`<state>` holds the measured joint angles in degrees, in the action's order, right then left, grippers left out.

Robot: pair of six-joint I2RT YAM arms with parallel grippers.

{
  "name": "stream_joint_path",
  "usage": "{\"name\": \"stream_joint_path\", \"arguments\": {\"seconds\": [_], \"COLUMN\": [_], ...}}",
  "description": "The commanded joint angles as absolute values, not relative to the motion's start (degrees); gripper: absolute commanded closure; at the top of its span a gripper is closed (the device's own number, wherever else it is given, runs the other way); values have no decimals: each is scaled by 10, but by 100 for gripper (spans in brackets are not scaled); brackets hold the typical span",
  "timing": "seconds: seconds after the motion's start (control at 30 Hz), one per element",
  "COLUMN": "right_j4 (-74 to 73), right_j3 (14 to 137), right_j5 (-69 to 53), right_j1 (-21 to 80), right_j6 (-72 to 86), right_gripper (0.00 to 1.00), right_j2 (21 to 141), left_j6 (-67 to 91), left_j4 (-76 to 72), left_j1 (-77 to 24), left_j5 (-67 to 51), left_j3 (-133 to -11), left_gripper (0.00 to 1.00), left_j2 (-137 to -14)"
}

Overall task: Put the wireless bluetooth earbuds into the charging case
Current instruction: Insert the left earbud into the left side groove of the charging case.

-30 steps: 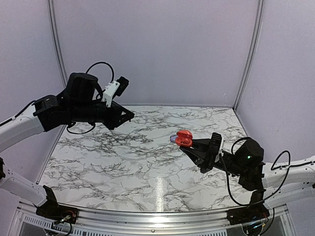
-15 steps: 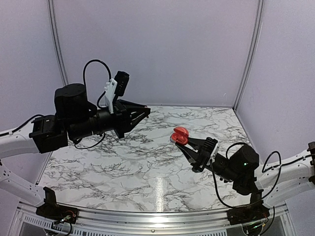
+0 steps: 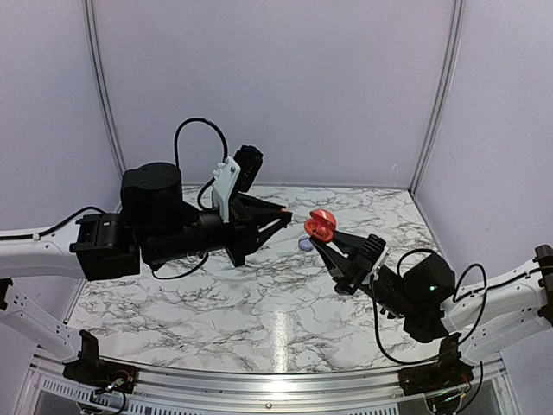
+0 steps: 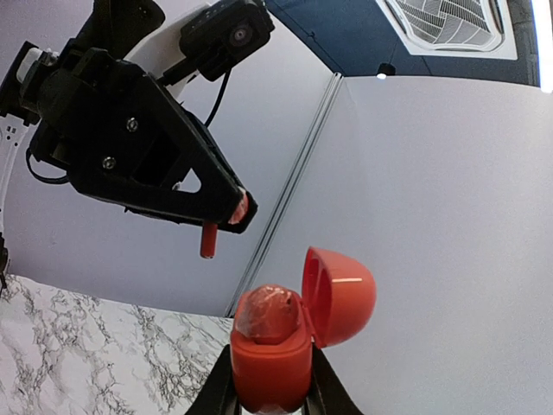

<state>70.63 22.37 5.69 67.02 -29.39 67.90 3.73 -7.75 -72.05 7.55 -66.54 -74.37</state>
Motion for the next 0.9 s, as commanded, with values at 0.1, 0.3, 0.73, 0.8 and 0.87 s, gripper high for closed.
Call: {"name": "stream_joint_path", "arguments": {"seconds": [0.1,0.3,0.73,0.8,0.87], "right_j4": [729,717,686,686,687], "right_j3": [247,258,274,275,276], "right_j5": [63,74,95,96,97], "right_j1": [677,680,682,682,683], "right_j6": [-302,-302,-279,-277,-273], "right_gripper": [100,100,100,100,100], "right_j2": [691,699,711,711,711], "left_j6": [30,25,8,5,4], "left_j4": [-110,-109,-89,-86,-83], "left_j1": [-742,-745,-745,-745,-745], "left_j5": [98,110,124,126,123], "left_j3": [-694,-712,-726,-729,-731], "left_gripper": [92,92,92,92,92], "left_j2": [-763,-775,-790,-792,-796]}}
